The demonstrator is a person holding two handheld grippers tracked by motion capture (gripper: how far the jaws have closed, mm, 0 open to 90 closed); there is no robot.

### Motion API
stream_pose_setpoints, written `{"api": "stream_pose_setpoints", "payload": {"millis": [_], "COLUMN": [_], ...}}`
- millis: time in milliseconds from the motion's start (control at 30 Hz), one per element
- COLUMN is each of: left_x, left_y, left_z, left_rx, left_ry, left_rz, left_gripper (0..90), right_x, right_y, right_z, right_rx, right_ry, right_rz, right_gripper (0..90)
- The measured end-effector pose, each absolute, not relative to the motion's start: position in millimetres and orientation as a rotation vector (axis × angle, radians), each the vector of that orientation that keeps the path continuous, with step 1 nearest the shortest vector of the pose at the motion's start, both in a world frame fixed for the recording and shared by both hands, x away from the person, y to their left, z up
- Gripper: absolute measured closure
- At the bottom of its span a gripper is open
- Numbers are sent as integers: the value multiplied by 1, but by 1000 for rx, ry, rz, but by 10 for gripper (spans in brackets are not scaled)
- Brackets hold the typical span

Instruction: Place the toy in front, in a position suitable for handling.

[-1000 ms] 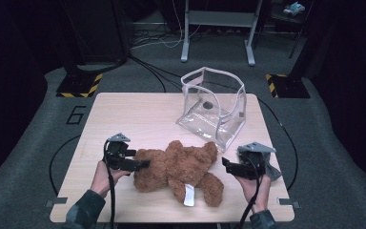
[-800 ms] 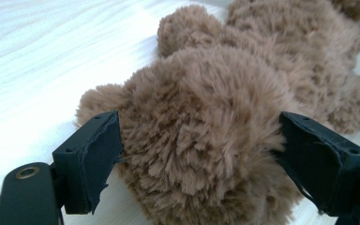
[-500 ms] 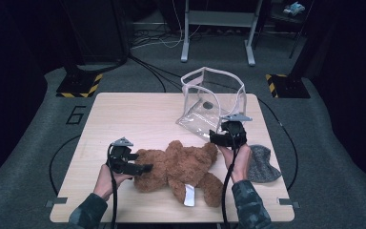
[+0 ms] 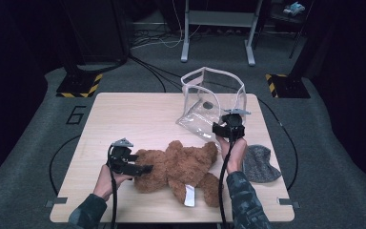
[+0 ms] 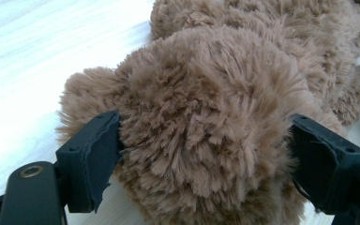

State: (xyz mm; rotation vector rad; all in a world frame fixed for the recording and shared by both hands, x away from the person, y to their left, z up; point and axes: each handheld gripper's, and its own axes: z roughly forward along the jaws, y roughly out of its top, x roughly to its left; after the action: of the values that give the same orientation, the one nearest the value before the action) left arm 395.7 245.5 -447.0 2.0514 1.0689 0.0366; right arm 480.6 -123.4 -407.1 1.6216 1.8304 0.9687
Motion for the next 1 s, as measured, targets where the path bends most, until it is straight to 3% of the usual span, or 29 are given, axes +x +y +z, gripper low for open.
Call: {"api": "stream_pose_setpoints", "payload": {"millis": [267,367,1000], "left_x": [395,395,392], "left_y": [246,247,245], "left_z": [-449,-449,-452], "left_rx": [2047,2046,2075], "left_ry": [1055,1042,1001], "left_rz": [14,8,-12], "left_gripper": [187,205,262], "right_x": [489,493,509], "right_y": [-115,-116,-98], "right_z": [-405,-407,-408], "right_rx": [1574,1566,1427], "right_ry": [1829,1849,1990], "right_rz": [969,975,994], "right_gripper": [744,807,832]}}
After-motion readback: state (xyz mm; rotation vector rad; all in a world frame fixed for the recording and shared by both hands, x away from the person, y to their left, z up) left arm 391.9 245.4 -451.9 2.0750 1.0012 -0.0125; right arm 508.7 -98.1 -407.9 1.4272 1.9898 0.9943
